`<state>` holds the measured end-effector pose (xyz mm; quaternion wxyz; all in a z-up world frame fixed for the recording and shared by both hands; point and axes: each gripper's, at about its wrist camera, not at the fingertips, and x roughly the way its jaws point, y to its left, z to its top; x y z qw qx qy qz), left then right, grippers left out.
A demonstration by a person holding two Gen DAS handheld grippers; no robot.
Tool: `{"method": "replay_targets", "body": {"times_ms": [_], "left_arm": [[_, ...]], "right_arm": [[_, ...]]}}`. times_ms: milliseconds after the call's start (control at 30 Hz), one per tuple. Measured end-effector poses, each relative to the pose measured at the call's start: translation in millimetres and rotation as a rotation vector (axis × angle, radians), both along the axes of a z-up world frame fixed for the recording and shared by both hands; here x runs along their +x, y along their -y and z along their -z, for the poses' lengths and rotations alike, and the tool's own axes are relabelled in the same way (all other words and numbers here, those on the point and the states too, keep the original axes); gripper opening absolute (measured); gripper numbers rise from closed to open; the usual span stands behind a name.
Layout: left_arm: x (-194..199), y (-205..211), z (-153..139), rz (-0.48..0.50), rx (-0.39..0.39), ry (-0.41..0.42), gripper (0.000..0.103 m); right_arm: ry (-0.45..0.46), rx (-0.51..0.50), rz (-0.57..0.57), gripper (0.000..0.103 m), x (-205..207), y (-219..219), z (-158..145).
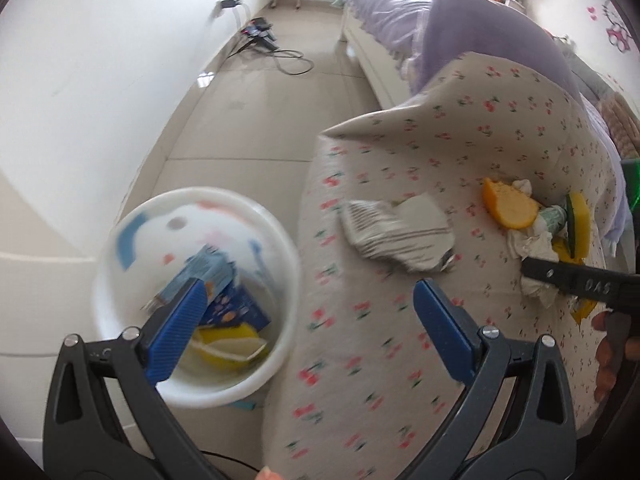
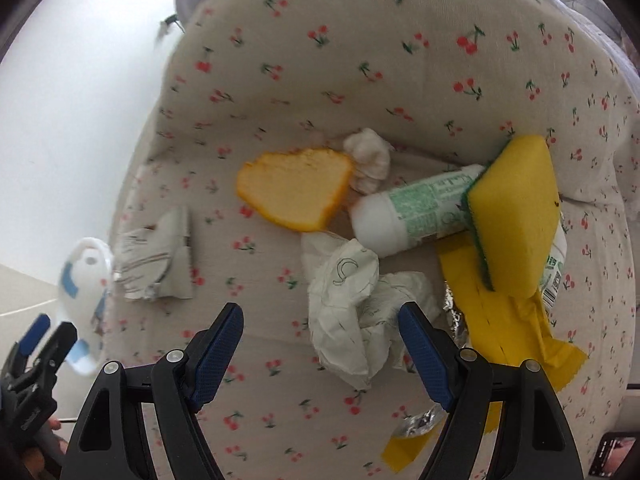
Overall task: Collect trash
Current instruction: 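Grasp the crumpled white paper with the right tool, then grasp the printed foil wrapper with the left tool while the right tool holds the paper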
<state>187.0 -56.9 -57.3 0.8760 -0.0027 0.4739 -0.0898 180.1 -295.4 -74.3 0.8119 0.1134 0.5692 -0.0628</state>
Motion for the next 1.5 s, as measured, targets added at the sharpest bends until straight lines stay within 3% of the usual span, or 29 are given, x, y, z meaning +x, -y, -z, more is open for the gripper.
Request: {"method": "replay_targets", "body": {"times_ms": [100,167,200,333,533,800,967,1267,1500], "left_arm": [[6.9,18.3,3.5,0.029,-0.011,0.002,0.102],[10.6,29.9,6.1,0.051,-0.024,0.014,0.102],[12.7,36.5,7.4,0.055,-0.019,0.029,0.102],[19.6,54.1,12.3,0.058,0.012,0.044,0.102],[29.8,76.3,17.8,0.042,0.056,0.027,0.102],[44.2,72.3,35.0,-0.018,0.011,-0.042,0.101],[39.2,74.0,34.6,0.0,0.026,-0.023,0.086],[24.5,69.3,26.3,0.07,-0.069,-0.036,0.056],[4.8,67.0,11.6,0.1,-0.103,-0.023,0.053]], "right_arm": [[-0.011,-0.002,0.004,0.073,0.4,5.7,4.8],[-0.013,-0.006,0.002,0.049,0.3,10.7,5.7],[-0.012,0.001,-0.004,0.043,-0.5,14.3,5.9],[0.003,0.08,-0.008,0.033,-9.6,33.5,2.1],[0.062,0.133,-0.039,0.032,-21.0,44.7,-17.4],[0.107,0.156,-0.047,0.032,-41.1,48.0,-41.6],[0.125,0.167,-0.032,0.032,-50.5,56.3,-50.6],[0.145,0.173,-0.036,0.032,-56.3,49.0,-56.4],[0.165,0.171,-0.041,0.033,-58.4,40.5,-64.2]]}}
